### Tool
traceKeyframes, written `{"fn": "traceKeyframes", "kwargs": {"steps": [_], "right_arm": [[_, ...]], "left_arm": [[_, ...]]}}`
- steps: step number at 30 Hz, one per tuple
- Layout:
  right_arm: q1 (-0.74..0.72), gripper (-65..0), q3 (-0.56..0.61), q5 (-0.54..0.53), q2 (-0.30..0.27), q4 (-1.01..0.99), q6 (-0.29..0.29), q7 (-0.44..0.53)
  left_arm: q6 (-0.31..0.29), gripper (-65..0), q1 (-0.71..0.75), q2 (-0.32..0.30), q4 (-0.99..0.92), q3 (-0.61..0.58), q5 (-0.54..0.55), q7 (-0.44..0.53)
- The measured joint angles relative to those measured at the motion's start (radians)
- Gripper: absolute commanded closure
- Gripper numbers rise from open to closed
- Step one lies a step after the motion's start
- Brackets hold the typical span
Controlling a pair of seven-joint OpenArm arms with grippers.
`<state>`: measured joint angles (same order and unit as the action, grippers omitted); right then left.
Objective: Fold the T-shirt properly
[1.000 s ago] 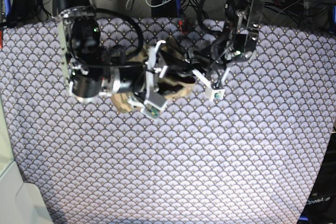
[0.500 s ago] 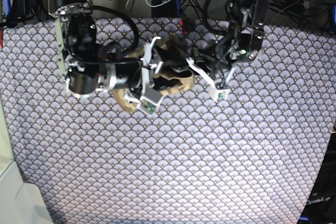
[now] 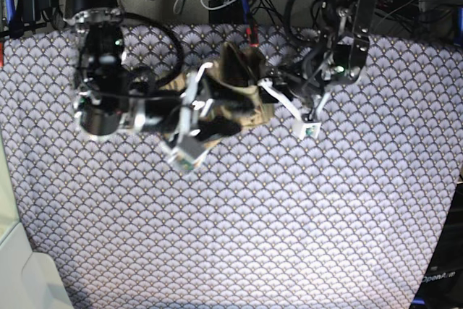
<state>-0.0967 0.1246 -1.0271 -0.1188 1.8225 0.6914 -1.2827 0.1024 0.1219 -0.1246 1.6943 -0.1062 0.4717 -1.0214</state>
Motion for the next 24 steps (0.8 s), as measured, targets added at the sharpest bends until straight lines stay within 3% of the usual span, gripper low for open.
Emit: {"fn": "traceKeyframes", "kwargs": {"steps": [5, 7, 15, 17, 24], "right_arm": [[-0.003, -31.4, -0.111, 0.001, -0.026, -0.001, 0.0, 0.007], [0.008, -31.3, -0.129, 0.006, -0.04, -0.003, 0.0, 0.006], [0.037, -31.2, -0.119, 0.014, -0.048, -0.135, 0.0, 0.003], [0.035, -31.2, -0.117, 0.005, -0.048, -0.151, 0.0, 0.021], [0.027, -31.2, -0.033, 0.003, -0.068, -0.26, 0.0, 0.147]], "left_arm": [[0.0, -43.8, 0.0, 0.0, 0.0, 0.0, 0.0, 0.0], [0.0, -40.9, 0.0, 0.0, 0.0, 0.0, 0.0, 0.0], [-0.001, -6.3, 0.028, -0.005, 0.001, 0.0, 0.003, 0.004], [-0.001, -0.4, 0.031, -0.005, 0.001, 0.0, 0.005, 0.003], [0.0, -0.4, 0.065, 0.002, 0.002, 0.089, 0.0, -0.002]]}}
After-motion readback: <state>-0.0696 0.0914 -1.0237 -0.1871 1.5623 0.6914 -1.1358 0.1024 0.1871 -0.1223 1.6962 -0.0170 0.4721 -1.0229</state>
